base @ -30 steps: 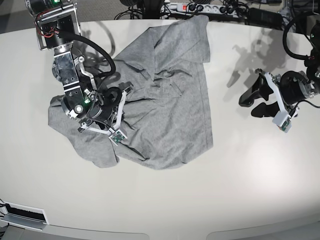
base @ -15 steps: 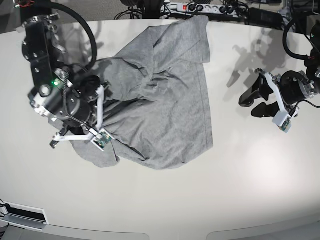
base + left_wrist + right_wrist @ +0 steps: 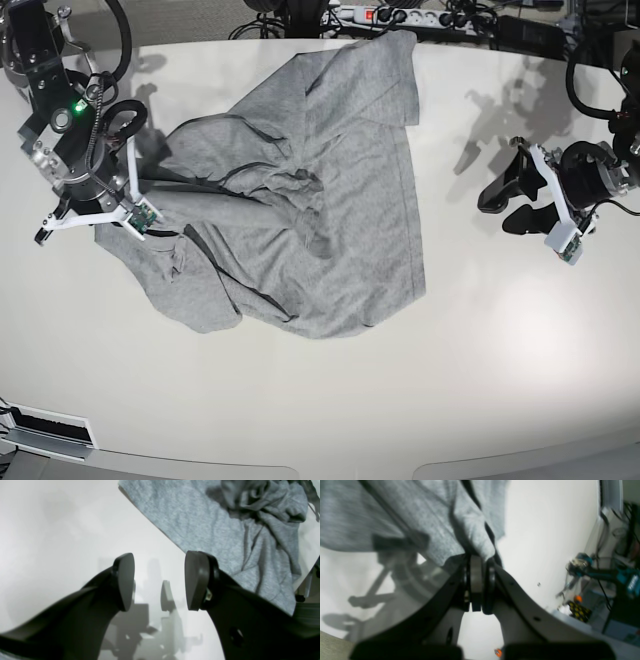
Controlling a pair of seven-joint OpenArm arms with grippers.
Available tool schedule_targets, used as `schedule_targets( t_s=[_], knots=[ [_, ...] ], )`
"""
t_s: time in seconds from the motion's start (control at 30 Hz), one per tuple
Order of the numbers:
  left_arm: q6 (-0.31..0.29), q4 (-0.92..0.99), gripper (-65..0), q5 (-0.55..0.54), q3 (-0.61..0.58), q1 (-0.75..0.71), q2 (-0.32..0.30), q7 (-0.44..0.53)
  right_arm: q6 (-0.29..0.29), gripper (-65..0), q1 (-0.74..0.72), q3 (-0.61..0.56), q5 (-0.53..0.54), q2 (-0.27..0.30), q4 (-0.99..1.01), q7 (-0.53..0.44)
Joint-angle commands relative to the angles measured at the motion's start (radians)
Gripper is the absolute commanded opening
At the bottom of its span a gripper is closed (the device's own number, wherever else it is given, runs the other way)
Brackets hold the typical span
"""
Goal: Layout the t-shirt on the table in an organized manner, then fold the t-shirt properly
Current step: 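Pull the shirt fabric outward with the right gripper to spread it, then grasp the opposite shirt edge with the left gripper and pull it outward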
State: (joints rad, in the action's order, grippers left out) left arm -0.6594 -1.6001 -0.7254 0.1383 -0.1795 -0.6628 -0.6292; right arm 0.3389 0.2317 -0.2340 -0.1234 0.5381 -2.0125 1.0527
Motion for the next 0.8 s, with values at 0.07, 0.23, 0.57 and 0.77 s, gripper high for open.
schedule_targets(
  t_s=[0.07, 0.23, 0.57, 0.77],
  knots=[
    [-0.003, -0.014, -31.6, -0.004, 0.01, 0.011, -0.018, 0.022, -0.054, -65.0, -0.01, 0.006, -0.011, 0.04, -0.018, 0.066],
    [-0.002, -0.014, -31.6, -0.005, 0.01, 0.011, -0.019, 0.022, -0.115, -65.0, 0.013, 0.009, -0.011, 0.075, -0.018, 0.123],
    [-0.003, -0.014, -31.7, -0.008, 0.01, 0.011, -0.018, 0.022, -0.18, -65.0, 0.146, 0.013, -0.034, 0.097, -0.018, 0.169],
    [-0.039, -0.014, -32.1, -0.059, 0.01, 0.011, -0.016, 0.021, -0.306, -65.0, 0.206, 0.013, -0.116, 0.096, -0.018, 0.205]
  ],
)
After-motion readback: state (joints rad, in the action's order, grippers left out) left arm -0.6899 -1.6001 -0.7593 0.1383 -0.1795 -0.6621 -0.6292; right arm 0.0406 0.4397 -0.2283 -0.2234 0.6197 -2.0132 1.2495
